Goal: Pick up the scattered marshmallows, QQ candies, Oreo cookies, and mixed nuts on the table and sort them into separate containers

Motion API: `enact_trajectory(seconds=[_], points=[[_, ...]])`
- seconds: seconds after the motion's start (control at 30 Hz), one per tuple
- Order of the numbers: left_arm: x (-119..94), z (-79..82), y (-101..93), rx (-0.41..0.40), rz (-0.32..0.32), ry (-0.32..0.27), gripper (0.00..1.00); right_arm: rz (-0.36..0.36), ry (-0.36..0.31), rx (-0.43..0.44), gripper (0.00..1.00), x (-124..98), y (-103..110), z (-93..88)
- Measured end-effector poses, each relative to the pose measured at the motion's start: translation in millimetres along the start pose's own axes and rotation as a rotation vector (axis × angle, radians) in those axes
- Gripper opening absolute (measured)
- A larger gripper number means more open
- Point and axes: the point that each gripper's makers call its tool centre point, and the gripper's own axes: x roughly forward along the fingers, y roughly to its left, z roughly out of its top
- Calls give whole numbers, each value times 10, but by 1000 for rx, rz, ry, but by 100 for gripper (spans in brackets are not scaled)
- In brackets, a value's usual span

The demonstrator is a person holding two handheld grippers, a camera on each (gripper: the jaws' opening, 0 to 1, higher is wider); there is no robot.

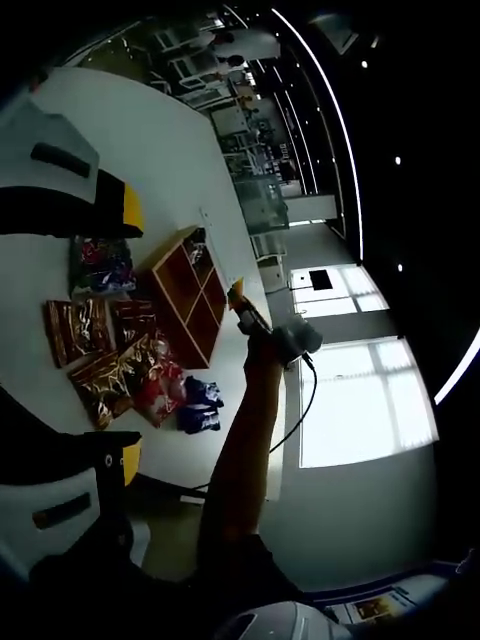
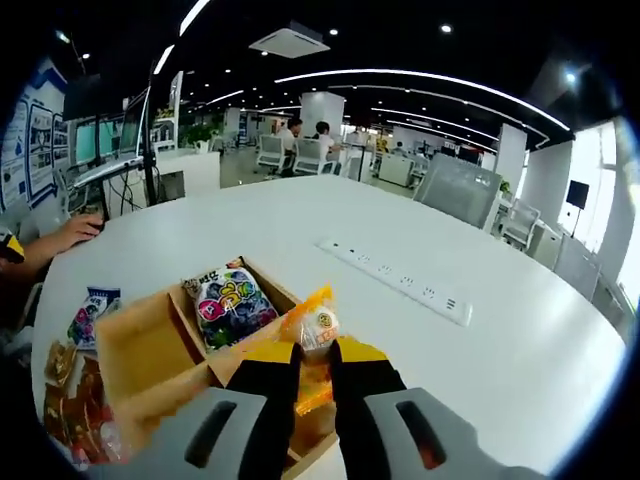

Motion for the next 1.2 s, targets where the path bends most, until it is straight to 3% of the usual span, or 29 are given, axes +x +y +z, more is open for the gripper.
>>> enact_trajectory(seconds=[0.2,0.97,1.2], points=[[8,-55,11,-7,-2,7,83,-4,42,-24,10,-24,132,-228],[15,-94,1,-14,-3,9,82,-31,114,-123,13,-43,168,-330],[14,-105,1,-16,-2,10,82,-34,125,-117,17,-44,177,-371]])
